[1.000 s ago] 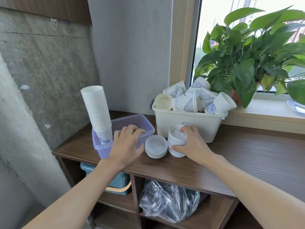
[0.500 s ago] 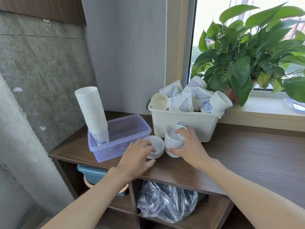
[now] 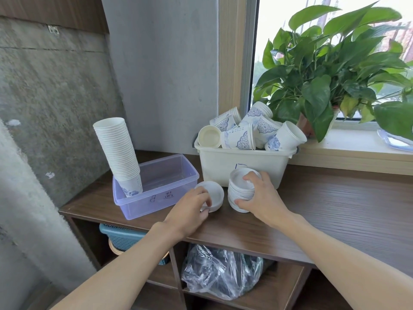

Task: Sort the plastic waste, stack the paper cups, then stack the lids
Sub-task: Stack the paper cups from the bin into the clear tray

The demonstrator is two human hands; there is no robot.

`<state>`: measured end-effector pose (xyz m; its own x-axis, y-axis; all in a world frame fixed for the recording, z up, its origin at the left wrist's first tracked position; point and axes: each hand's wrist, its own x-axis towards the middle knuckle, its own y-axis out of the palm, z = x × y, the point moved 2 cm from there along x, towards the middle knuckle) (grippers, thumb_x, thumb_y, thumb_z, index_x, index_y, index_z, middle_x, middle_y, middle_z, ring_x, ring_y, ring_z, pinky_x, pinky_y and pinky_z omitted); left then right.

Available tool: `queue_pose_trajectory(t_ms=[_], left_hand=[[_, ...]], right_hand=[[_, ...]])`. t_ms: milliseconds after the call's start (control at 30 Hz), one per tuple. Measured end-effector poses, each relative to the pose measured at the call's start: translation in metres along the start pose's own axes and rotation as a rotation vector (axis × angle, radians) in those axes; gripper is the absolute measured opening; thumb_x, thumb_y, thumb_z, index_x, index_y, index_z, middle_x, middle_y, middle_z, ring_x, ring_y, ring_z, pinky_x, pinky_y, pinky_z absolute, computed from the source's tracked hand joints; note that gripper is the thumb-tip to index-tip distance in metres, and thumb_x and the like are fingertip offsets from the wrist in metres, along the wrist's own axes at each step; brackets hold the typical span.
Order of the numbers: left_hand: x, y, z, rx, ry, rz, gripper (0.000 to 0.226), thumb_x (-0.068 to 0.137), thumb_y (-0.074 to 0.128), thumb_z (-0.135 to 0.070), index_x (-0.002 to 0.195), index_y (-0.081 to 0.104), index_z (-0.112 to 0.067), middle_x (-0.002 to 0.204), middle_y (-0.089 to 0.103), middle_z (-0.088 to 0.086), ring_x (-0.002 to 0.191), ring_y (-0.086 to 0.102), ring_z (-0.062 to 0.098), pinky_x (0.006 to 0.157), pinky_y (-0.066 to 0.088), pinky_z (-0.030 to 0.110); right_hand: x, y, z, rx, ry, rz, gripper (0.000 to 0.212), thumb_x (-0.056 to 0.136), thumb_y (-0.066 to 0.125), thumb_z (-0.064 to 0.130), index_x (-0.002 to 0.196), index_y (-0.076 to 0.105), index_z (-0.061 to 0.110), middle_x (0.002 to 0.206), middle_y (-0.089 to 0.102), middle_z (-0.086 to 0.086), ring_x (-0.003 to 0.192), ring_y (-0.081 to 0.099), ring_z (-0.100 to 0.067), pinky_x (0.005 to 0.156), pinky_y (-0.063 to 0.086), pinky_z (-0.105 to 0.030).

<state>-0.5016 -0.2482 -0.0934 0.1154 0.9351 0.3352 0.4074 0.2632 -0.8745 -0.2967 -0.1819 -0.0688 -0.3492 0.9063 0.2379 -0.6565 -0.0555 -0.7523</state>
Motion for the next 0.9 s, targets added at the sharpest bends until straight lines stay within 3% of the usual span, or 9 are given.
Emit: queue_pose_trajectory(t_ms=[100, 200, 333, 433, 533, 700, 900], left_hand=[[0.000, -0.004, -0.007, 0.022, 0.003, 0.002, 0.012, 0.092, 0.062, -0.014, 0.103, 0.066, -0.016, 0.122, 0.055, -0.006, 0.114, 0.050, 0.017, 0.092, 0.045, 0.031], [0.000, -0.019, -0.015, 0.050, 0.005, -0.076, 0.026, 0.093, 0.062, -0.019, 0.118, 0.065, -0.016, 0.126, 0.057, -0.003, 0.116, 0.050, 0.018, 0.090, 0.044, 0.027], [-0.003, -0.055, -0.014, 0.042, -0.127, -0.296, 0.041, 0.093, 0.063, -0.025, 0.133, 0.059, -0.016, 0.107, 0.065, 0.002, 0.099, 0.058, 0.025, 0.082, 0.050, 0.039], [-0.009, -0.077, -0.006, 0.055, -0.189, -0.343, 0.048, 0.093, 0.065, -0.028, 0.138, 0.056, -0.014, 0.101, 0.062, -0.001, 0.094, 0.059, 0.024, 0.082, 0.052, 0.043], [-0.011, -0.091, -0.008, 0.081, -0.167, -0.338, 0.045, 0.092, 0.065, -0.029, 0.134, 0.058, -0.016, 0.098, 0.061, -0.004, 0.092, 0.059, 0.020, 0.081, 0.053, 0.044], [0.008, -0.108, -0.034, 0.096, -0.059, -0.352, 0.040, 0.092, 0.066, -0.030, 0.130, 0.059, -0.018, 0.103, 0.061, -0.004, 0.094, 0.056, 0.017, 0.082, 0.049, 0.037], [0.056, -0.112, -0.060, 0.187, 0.056, -0.270, 0.049, 0.089, 0.070, -0.037, 0.133, 0.057, -0.018, 0.124, 0.062, 0.000, 0.115, 0.056, 0.022, 0.095, 0.045, 0.038]], right_hand=[[-0.002, -0.005, 0.000, -0.038, 0.017, 0.003, 0.062, 0.072, 0.078, 0.044, 0.124, 0.046, 0.033, 0.122, 0.033, 0.004, 0.106, 0.052, -0.025, 0.092, 0.044, -0.040], [-0.004, -0.013, 0.008, -0.141, 0.002, -0.067, 0.066, 0.071, 0.073, 0.055, 0.128, 0.046, 0.036, 0.129, 0.033, 0.006, 0.119, 0.041, -0.018, 0.100, 0.033, -0.042], [-0.004, -0.017, 0.022, -0.255, -0.039, -0.101, 0.068, 0.073, 0.067, 0.062, 0.132, 0.044, 0.036, 0.132, 0.033, 0.005, 0.126, 0.030, -0.019, 0.100, 0.030, -0.041], [-0.003, -0.019, 0.035, -0.300, -0.047, -0.102, 0.067, 0.076, 0.065, 0.062, 0.133, 0.044, 0.034, 0.136, 0.032, 0.003, 0.129, 0.026, -0.020, 0.101, 0.026, -0.041], [0.000, -0.026, 0.050, -0.272, -0.067, -0.191, 0.054, 0.082, 0.062, 0.054, 0.128, 0.048, 0.028, 0.128, 0.040, 0.001, 0.124, 0.034, -0.021, 0.099, 0.028, -0.039], [0.009, -0.057, 0.066, -0.008, -0.059, -0.354, 0.031, 0.090, 0.061, 0.029, 0.116, 0.053, 0.014, 0.116, 0.050, -0.004, 0.105, 0.054, -0.024, 0.086, 0.045, -0.038], [0.040, -0.079, 0.067, 0.077, 0.018, -0.294, 0.031, 0.091, 0.060, 0.025, 0.111, 0.058, 0.001, 0.110, 0.062, -0.011, 0.104, 0.057, -0.027, 0.091, 0.046, -0.040]])
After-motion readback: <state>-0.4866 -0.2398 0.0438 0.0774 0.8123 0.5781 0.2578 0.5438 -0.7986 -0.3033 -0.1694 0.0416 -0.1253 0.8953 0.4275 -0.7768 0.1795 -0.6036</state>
